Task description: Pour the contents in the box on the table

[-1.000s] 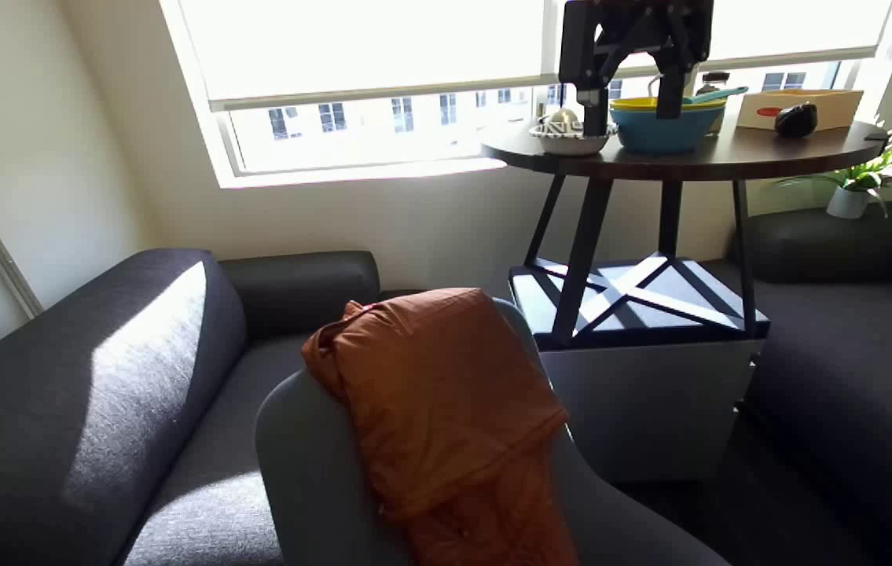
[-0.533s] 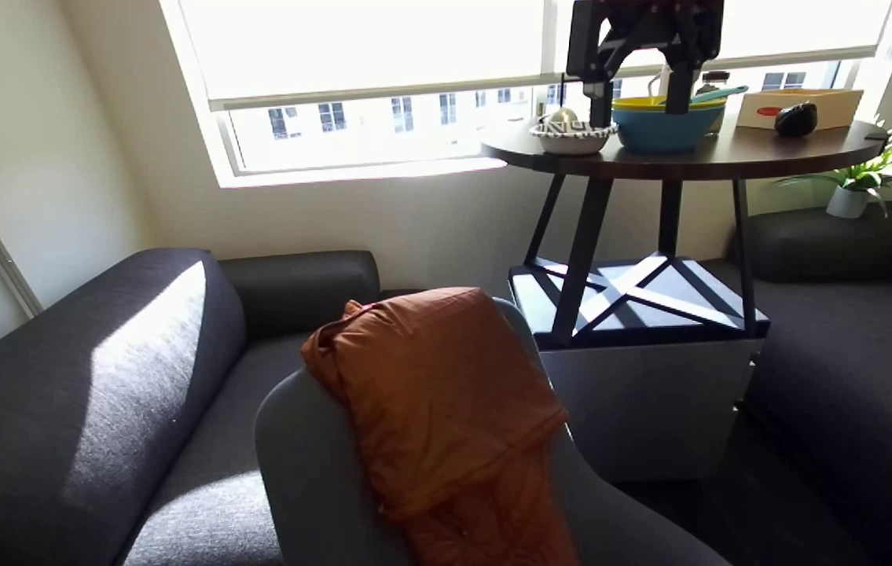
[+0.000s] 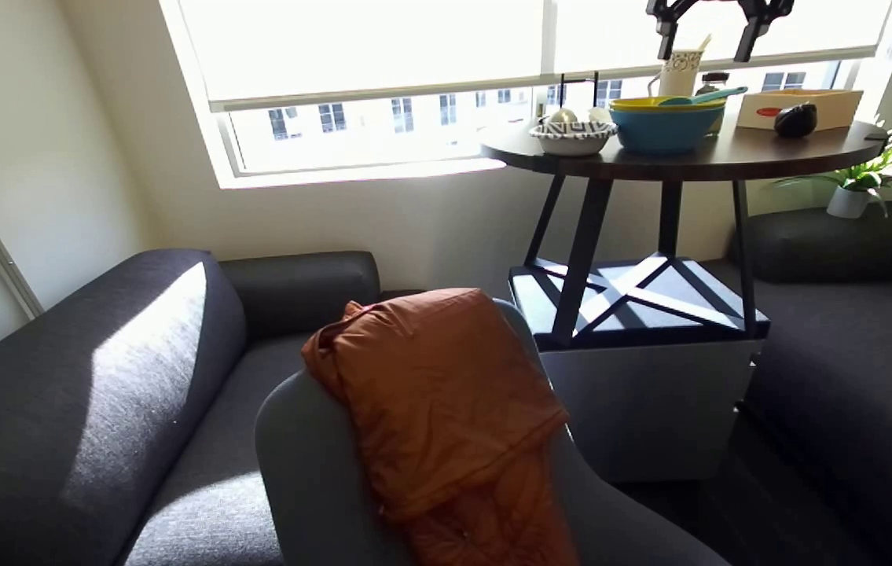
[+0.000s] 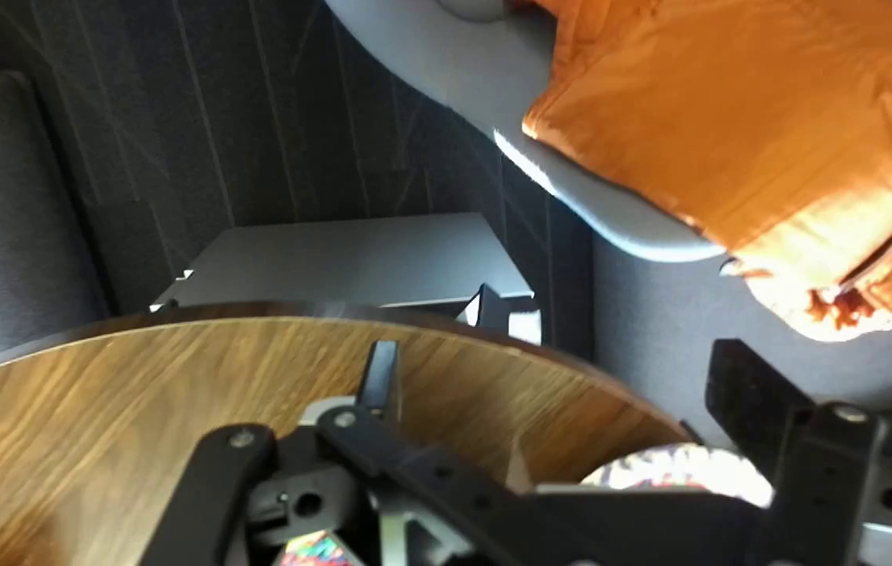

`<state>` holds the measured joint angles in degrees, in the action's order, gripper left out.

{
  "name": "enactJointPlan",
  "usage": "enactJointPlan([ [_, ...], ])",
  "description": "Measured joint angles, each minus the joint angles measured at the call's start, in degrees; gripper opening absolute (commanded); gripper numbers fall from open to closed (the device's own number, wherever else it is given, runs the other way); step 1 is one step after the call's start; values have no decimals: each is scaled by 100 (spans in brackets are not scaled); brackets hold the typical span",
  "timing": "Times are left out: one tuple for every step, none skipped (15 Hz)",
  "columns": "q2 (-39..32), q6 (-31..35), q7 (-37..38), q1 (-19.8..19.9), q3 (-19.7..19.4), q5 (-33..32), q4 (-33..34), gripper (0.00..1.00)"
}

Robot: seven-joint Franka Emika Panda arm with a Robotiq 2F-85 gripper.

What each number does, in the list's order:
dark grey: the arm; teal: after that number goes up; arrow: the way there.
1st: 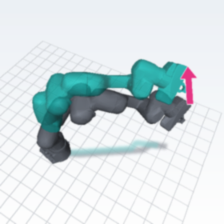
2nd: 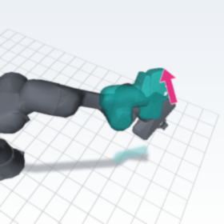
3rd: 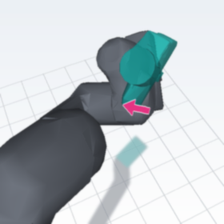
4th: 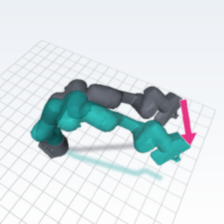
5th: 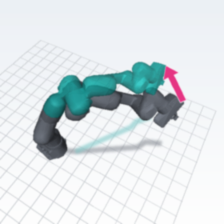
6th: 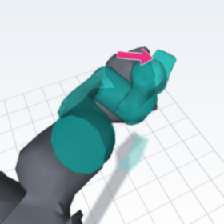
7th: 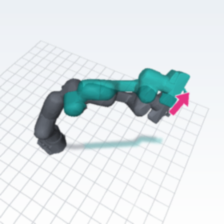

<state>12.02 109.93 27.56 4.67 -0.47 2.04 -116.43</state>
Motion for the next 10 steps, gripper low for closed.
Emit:
enactJointPlan([
  [-15,61,28,118,-139,0,107,100],
  [-37,113,76,227,-259,0,219,100],
  [-62,149,169,335,-372,-2,336,100],
  [-77,173,296,421,-451,-2,427,100],
  [-83,178,393,476,-502,-2,489,100],
  [-84,178,455,501,-519,-2,524,100],
  [-85,178,502,498,-515,-2,537,100],
  [-92,178,545,494,-499,-2,544,100],
  [-95,178,552,491,-495,-4,545,100],
  [-97,179,556,494,-498,-21,545,100],
])
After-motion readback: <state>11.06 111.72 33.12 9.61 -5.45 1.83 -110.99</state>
